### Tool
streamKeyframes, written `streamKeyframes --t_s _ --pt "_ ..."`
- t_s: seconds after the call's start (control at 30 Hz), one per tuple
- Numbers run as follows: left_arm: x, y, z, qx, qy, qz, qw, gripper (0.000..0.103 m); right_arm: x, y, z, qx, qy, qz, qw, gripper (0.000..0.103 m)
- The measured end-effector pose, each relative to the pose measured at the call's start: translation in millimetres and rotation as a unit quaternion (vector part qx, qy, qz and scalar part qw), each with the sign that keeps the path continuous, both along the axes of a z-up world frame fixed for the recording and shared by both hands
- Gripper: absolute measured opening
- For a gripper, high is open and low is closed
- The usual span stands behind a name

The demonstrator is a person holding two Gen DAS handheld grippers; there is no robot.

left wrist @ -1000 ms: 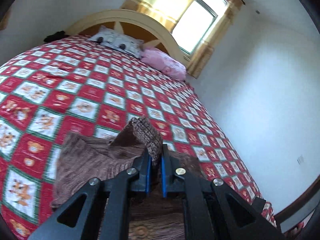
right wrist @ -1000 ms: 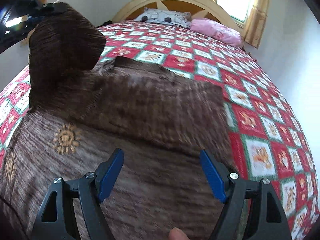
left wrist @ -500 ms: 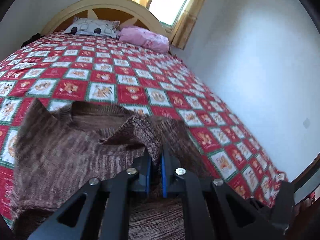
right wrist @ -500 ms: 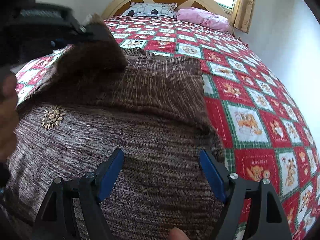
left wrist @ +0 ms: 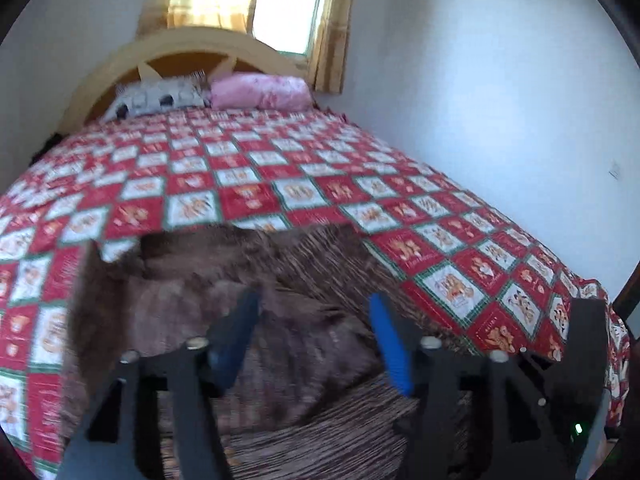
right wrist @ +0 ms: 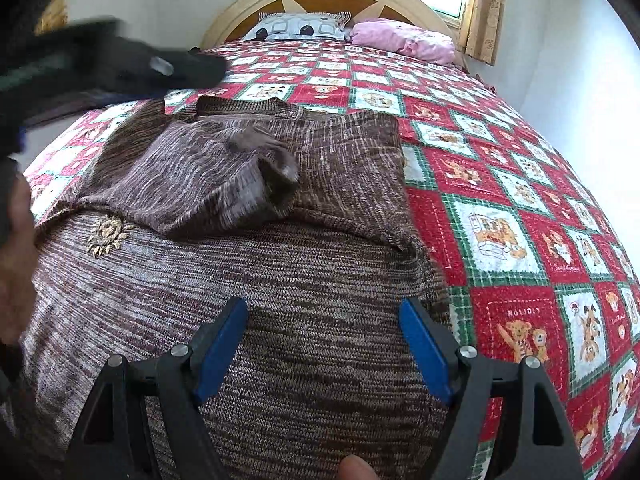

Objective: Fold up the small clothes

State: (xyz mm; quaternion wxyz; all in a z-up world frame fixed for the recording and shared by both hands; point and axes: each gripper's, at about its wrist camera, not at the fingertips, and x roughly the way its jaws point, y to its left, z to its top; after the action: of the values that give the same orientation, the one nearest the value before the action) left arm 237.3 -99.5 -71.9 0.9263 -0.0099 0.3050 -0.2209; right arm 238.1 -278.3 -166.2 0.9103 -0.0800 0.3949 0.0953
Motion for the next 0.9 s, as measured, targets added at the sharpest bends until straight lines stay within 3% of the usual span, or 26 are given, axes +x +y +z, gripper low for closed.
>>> streamKeyframes --t_s 0.1,0.23,0.37,0.57,0.73,0.9 --pt "-2 18 3 0.008 -0.006 0.013 0.9999 0.065 0 0 0 -0.001 0.0 -0.002 1.0 0.08" --pt "4 41 -9 0.058 0.003 0.053 0.9969 0.066 1 1 -1 -0.003 0.0 -0.002 1.0 0.08" --pt "8 76 -34 0.104 0.029 0.102 0.9889 0.066 1 -5 5 0.001 0.002 0.0 1.0 0.08" --pt "18 127 -70 0.078 0.092 0.152 0.981 0.066 13 -18 35 0.035 -0.026 -0.012 0.999 0.08" --pt "21 124 -80 0.07 0.113 0.149 0.9798 0.066 40 10 53 0.019 -0.036 0.018 0.999 0.08" --pt "21 132 -83 0.042 0.121 0.152 0.98 0.066 73 50 43 -0.011 -0.026 0.058 0.998 0.067"
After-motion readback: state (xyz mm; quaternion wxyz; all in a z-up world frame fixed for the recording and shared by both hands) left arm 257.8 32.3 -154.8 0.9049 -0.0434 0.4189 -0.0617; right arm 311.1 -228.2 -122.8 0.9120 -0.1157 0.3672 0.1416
